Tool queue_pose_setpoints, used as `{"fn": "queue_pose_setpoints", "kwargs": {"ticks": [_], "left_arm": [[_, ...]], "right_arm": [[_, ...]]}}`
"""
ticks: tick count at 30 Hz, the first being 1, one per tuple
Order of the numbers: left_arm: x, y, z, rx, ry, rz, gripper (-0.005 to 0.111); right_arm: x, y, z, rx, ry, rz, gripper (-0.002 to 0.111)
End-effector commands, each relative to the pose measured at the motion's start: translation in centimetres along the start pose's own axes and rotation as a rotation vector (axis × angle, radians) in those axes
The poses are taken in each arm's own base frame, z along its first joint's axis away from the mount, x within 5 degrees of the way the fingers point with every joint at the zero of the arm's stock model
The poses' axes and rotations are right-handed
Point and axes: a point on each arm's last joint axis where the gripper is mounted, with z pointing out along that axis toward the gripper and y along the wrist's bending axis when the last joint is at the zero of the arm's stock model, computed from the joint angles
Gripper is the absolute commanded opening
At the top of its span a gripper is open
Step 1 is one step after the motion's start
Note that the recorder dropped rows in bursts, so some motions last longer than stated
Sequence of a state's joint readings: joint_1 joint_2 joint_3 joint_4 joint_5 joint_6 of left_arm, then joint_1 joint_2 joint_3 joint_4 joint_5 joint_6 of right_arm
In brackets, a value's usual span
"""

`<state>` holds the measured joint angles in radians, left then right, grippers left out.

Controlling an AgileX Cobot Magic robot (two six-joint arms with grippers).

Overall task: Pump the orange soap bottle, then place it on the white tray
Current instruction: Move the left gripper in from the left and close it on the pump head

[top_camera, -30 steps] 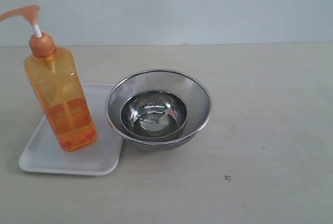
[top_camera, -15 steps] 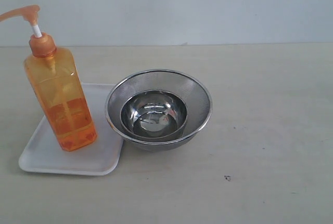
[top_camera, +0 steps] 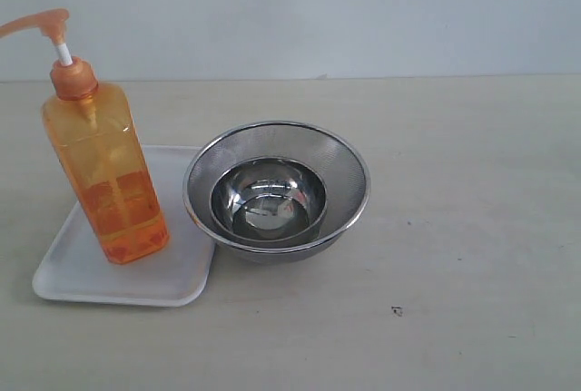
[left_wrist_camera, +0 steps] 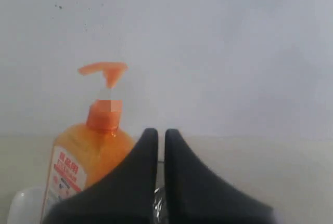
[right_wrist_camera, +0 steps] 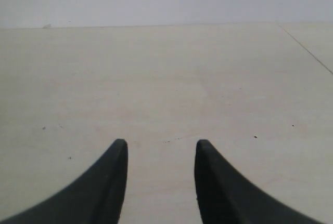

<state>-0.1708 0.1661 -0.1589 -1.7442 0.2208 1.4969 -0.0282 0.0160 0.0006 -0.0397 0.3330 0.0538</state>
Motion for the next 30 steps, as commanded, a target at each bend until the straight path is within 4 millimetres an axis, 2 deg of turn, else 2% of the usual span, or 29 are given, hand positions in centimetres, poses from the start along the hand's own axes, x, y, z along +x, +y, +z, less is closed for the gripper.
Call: {"fn": "queue_pose_setpoints", "kwargs": {"ticks": [1,4,5,7,11,19,25,30], "left_arm": [[-4.3,-1.0,0.5,0.027,-0.078,0.024,0.013],[-4.6,-0.8,2.4,0.016,-0.007,0.008,0.044],[-4.3,-0.5,3.4,0.004,0.042,-0.004,0.06],[-3.0,0.3,5.1,-0.029,0.147,0.007,0.08],[-0.9,1.6,7.8,-0.08,0.312,-0.023,0.081],[1.2,2.4,10.0,-0.087,0.453,-0.065,0.081],[1.3,2.5,10.2,-0.086,0.463,-0.036,0.081],[-0.1,2.1,10.9,-0.038,0.423,0.038,0.081]], "right_arm": [[-0.1,0.0,0.0,0.002,-0.007,-0.004,0.038],[-0.1,0.0,0.0,0.002,-0.007,-0.004,0.038],[-0.1,0.0,0.0,0.002,-0.007,-0.004,0.038],[-0.1,0.0,0.0,0.002,-0.007,-0.004,0.038],[-0.1,0.0,0.0,0.002,-0.007,-0.004,0.038],[-0.1,0.0,0.0,0.002,-0.007,-0.004,0.038],[-0.1,0.0,0.0,0.002,-0.007,-0.004,0.038],[-0.1,0.0,0.0,0.001,-0.007,-0.003,0.038]]}}
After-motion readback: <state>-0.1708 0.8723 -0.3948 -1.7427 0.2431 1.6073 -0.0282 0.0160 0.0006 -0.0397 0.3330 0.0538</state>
